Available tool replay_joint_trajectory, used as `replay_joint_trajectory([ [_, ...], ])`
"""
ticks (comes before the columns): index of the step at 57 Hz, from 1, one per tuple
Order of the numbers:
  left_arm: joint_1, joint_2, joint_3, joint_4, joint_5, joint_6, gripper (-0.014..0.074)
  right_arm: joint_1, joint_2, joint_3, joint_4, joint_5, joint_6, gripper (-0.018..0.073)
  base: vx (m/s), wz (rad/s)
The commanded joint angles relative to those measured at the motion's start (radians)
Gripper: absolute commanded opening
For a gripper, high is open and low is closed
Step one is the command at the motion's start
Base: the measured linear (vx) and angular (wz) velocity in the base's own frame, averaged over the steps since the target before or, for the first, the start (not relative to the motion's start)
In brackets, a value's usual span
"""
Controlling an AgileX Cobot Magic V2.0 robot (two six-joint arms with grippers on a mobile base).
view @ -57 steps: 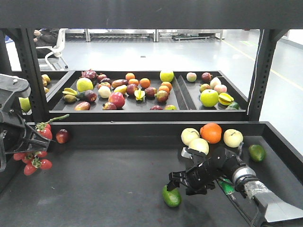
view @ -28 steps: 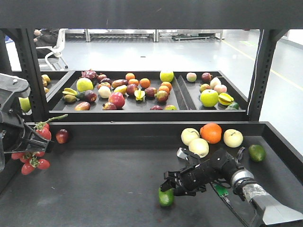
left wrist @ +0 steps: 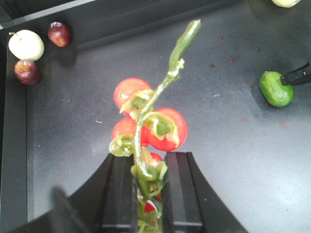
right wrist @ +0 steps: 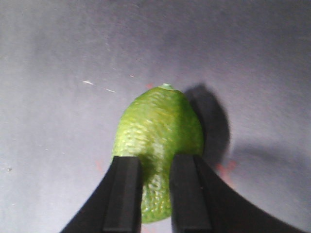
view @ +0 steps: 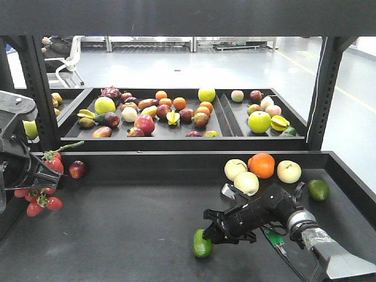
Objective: Pick snacks and fruit into basket
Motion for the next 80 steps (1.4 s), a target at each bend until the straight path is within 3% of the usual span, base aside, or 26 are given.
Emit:
replay_joint_trajectory([
  [1, -0.002, -0.038, -0.027, 0.003, -0.079, -0.005, -0.0006, -0.005, -0.088, -0.031, -0.002, -0.008, 0.001, 0.0221, 0.0, 0.0],
  [19, -0.002, -0.038, -0.027, 0.0, -0.079, -0.011, -0.0006, -0.022, -0.127, -0.031, -0.01, 0.091, -0.017, 0.0256, 0.0, 0.0],
  [29, -0.002, -0.038, -0.027, 0.0, -0.079, -0.011, -0.0006, -0.022, -0.151, -0.031, -0.009, 0.088, -0.006, 0.0386, 0.0, 0.0],
  [42, -0.002, -0.038, -0.027, 0.0, -0.079, -0.011, -0.0006, -0.017, -0.158, -0.031, 0.018, -0.062, 0.107, 0.0598, 0.0, 0.0],
  [49, -0.002, -0.038, -0.027, 0.0, -0.079, -0.011, -0.0006, -0.001, -0.158, -0.031, 0.017, -0.101, 0.114, 0.0659, 0.0, 0.0],
  [60, -0.002, -0.038, -0.027, 0.0, -0.079, -0.011, -0.0006, 0.028, -0.152, -0.031, -0.033, -0.185, 0.178, 0.0663, 0.0, 0.0],
  [70, -0.002, -0.038, -0.027, 0.0, -0.078, -0.011, -0.0006, 0.039, -0.123, -0.031, -0.174, -0.104, 0.332, 0.0656, 0.0, 0.0],
  [80, -0.002, -0.038, -0.027, 0.0, -0.076, -0.011, -0.0006, 0.039, -0.072, -0.031, -0.112, -0.071, 0.341, 0.0652, 0.0, 0.0],
])
